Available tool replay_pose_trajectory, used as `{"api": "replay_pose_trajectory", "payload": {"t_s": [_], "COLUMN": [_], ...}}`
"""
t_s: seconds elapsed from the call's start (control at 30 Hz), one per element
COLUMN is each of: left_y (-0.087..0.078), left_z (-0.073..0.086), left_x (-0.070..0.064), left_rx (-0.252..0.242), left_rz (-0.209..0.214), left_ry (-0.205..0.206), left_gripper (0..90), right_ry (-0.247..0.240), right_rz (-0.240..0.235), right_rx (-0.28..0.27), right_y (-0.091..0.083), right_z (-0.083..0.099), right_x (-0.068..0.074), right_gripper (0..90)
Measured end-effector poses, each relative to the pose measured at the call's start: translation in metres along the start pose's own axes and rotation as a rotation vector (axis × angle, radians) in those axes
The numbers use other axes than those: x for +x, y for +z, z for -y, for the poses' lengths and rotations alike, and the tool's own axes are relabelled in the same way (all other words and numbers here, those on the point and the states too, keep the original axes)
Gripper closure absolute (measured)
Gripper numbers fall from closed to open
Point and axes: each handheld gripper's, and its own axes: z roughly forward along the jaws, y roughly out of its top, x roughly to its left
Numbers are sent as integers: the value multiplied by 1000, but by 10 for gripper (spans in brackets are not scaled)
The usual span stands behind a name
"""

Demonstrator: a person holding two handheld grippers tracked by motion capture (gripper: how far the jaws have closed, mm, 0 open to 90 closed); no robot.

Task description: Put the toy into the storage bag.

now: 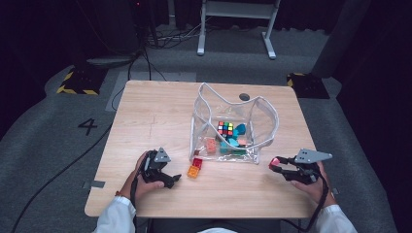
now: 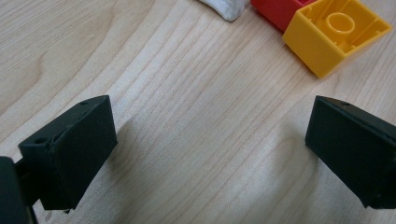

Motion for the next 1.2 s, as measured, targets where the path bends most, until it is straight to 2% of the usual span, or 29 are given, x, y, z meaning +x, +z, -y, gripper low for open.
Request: {"api": "replay_pose_trajectory", "payload": {"t_s": [0.13, 0.23, 0.3, 0.53, 0.73, 0.87, 1.17, 1.2], "left_y": [0, 0, 0, 0, 0, 0, 0, 0], "left_z": [0, 0, 0, 0, 0, 0, 0, 0], "left_x": [1, 0, 1, 0, 1, 1, 0, 0], "left_rx": [-6, -1, -4, -2, -5, -6, -1, 0], "left_rz": [-4, 0, -3, -2, -3, -4, -1, 0], "left_ry": [10, 2, 9, 4, 8, 10, 3, 1], "left_gripper": [21, 21, 21, 21, 21, 21, 21, 21], "right_ry": [6, 8, 24, 18, -5, 0, -27, -27], "right_rz": [26, 39, 35, 71, 103, 109, 143, 143], "right_rx": [-12, -26, -45, -56, -71, -99, -131, -131], "right_y": [-6, -10, -15, -28, -40, -49, -54, -54], "right_z": [-2, -6, -10, -29, -54, -73, -116, -116], "right_x": [-8, -15, -21, -37, -49, -57, -69, -69], "right_gripper": [591, 591, 590, 591, 591, 591, 591, 591]}}
